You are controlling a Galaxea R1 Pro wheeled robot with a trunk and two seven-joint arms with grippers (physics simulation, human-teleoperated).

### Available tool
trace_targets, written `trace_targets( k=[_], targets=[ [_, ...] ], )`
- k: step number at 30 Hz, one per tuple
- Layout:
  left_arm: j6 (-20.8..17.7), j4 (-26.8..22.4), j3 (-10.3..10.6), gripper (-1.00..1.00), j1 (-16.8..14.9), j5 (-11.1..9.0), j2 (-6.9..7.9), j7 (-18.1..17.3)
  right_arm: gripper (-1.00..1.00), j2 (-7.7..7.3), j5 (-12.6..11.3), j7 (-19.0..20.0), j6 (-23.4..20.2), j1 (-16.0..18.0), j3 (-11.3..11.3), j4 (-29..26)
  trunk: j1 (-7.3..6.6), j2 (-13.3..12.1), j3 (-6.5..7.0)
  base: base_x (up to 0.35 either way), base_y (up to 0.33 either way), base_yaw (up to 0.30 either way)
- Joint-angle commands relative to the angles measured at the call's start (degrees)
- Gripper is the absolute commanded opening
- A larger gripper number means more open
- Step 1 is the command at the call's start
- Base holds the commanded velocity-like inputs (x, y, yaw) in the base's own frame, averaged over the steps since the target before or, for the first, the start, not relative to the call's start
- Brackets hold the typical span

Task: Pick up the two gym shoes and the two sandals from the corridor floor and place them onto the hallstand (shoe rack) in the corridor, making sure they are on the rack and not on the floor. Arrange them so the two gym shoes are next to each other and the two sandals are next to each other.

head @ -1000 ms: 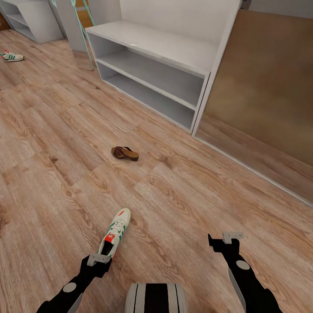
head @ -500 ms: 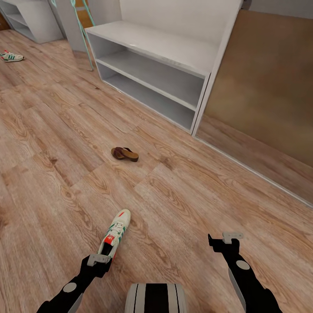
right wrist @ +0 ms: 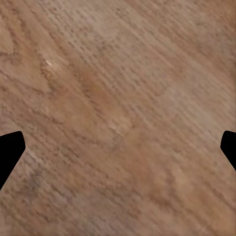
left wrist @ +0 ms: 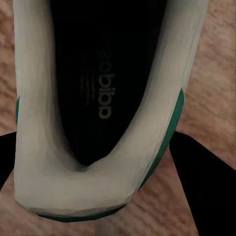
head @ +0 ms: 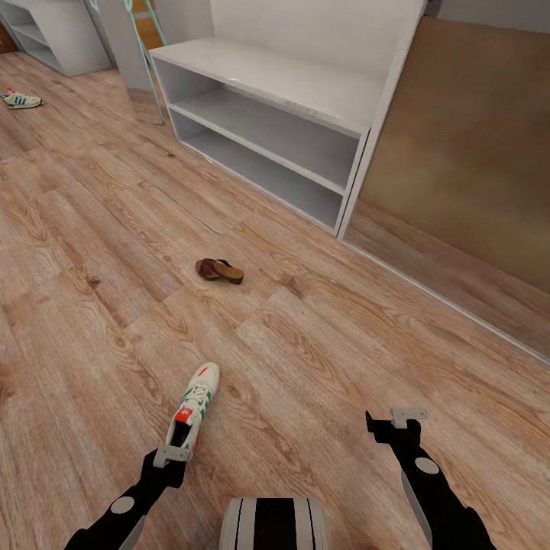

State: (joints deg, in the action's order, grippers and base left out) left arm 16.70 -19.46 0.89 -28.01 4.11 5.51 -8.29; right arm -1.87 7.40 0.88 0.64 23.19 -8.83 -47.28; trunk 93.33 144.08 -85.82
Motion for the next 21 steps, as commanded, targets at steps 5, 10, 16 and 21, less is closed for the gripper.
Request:
trace_targets(
  k=[5,10,16,21],
  targets=[
    [0.3,0.0,0.1,-1.0,0.0,0.6,0.02,0.1,1.0,0.03,0.6,0.1,0.1,0.0,-0.1,0.0,-0.01,0.0,-0.03,0.0,0.0,0.0],
    [0.3,0.0,0.1,-1.0,0.0,0.5,0.02,0.1,1.0,0.03,0.6,0.1,0.1,0.0,-0.1,0.0,-0.01,0.0,-0.03,0.0,0.0,0.0],
    [0.4,-0.1,0.2,-1.0,0.0,0.5,0.02,0.1,1.0,0.03,0.6,0.1,0.1,0.0,-0.1,0.0,-0.09,0.0,0.64,0.0,0.0,0.0],
    [0.4,-0.1,0.1,-1.0,0.0,0.5,0.02,0.1,1.0,0.06,0.7,0.2,0.1,0.0,0.1,0.1,-0.21,-0.1,1.74,0.0,0.0,0.0]
  ],
)
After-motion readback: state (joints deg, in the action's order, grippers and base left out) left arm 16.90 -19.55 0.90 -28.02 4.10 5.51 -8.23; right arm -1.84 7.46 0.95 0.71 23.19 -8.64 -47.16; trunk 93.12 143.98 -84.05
